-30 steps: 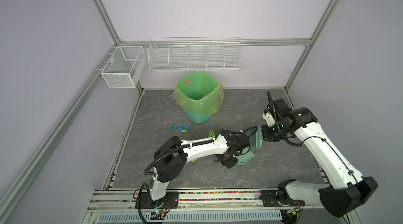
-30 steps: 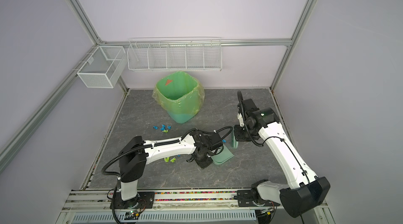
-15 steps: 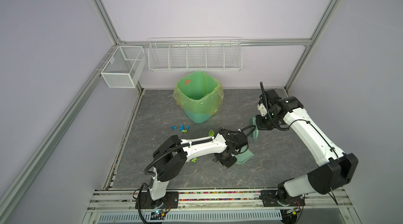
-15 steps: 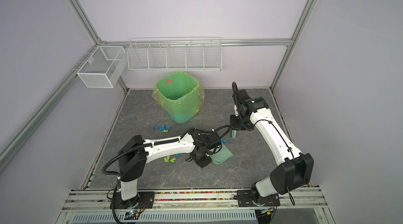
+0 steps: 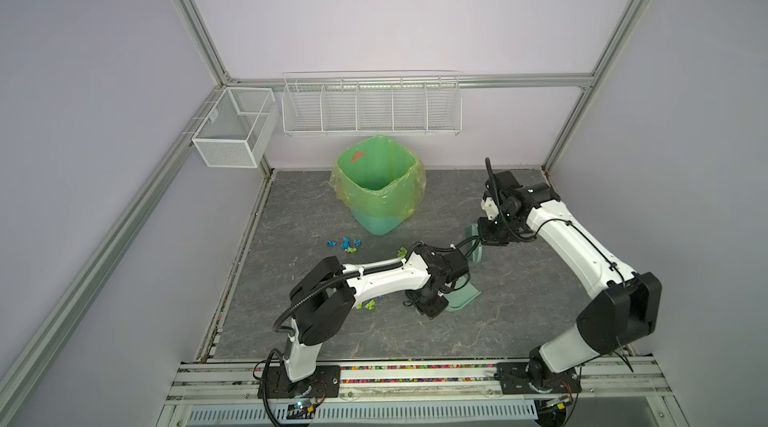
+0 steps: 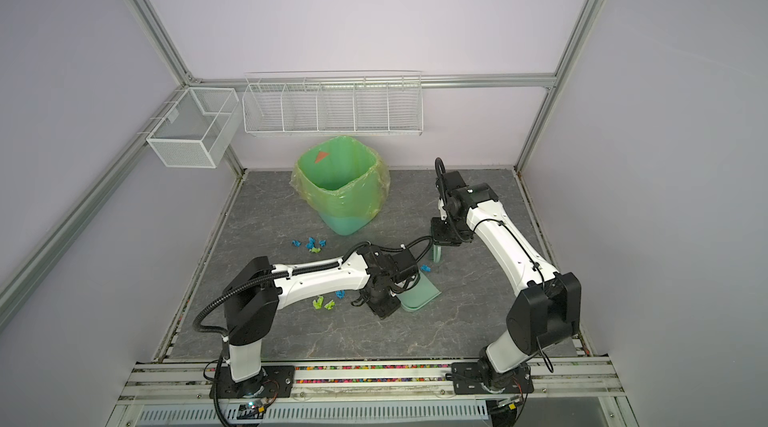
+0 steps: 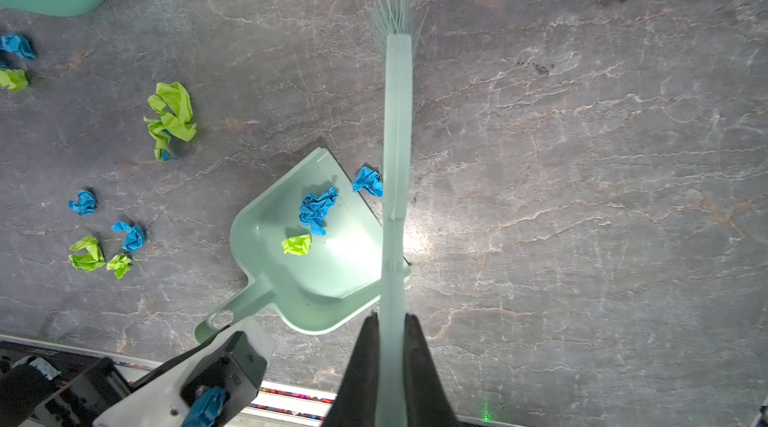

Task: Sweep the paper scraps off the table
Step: 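Sweep scraps into the dustpan with the right gripper's brush toward the left gripper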

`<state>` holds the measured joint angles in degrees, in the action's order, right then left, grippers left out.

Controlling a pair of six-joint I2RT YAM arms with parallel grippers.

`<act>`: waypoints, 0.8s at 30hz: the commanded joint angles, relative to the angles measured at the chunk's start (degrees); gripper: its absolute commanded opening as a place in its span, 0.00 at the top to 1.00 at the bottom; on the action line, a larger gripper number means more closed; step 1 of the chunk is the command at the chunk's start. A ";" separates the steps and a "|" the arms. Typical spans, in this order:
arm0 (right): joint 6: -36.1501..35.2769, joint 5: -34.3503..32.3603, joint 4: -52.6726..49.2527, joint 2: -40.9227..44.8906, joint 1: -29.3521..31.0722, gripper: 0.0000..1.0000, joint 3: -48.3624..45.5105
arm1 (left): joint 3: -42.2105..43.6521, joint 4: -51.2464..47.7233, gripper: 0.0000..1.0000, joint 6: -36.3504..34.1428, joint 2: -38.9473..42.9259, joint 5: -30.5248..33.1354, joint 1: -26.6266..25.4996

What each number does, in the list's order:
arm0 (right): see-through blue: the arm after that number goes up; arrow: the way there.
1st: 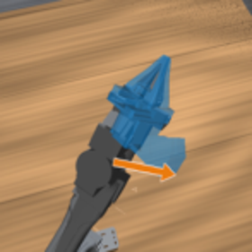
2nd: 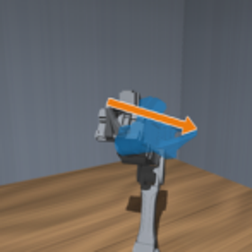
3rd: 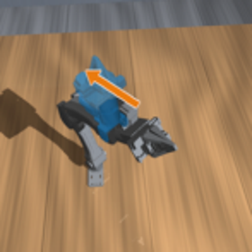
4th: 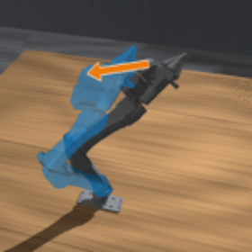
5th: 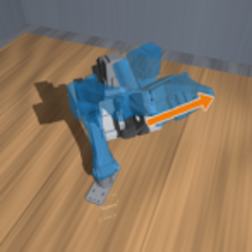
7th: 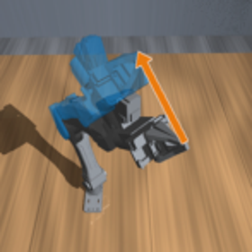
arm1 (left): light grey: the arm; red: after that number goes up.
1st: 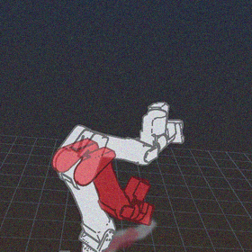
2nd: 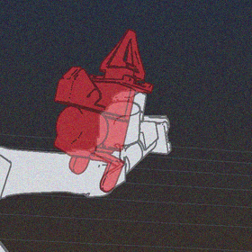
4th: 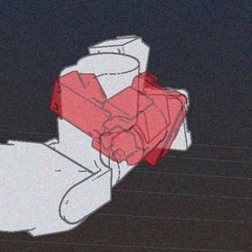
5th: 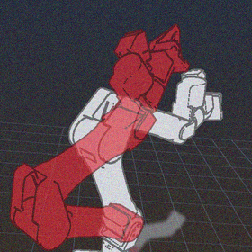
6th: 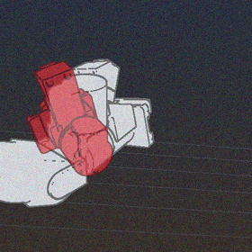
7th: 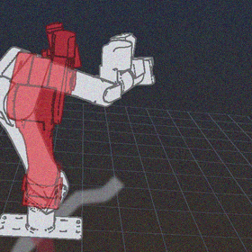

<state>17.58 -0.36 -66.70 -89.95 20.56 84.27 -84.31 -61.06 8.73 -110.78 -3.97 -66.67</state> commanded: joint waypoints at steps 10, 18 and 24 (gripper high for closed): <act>5.26 6.50 0.31 7.97 6.35 0.93 -6.98 | -3.97 -0.31 1.00 -0.58 0.01 -2.59 1.30; 7.03 8.11 -1.55 14.36 8.30 0.93 -8.36 | -5.45 -0.32 1.00 -0.47 -1.48 -3.15 1.58; 4.99 1.86 -5.56 14.76 7.16 0.93 -4.56 | -7.10 -1.08 1.00 -0.73 -2.04 -2.92 1.61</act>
<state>23.35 2.37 -69.91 -75.22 27.75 77.71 -89.12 -63.09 8.73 -111.68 -6.33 -64.64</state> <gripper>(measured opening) 0.112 0.048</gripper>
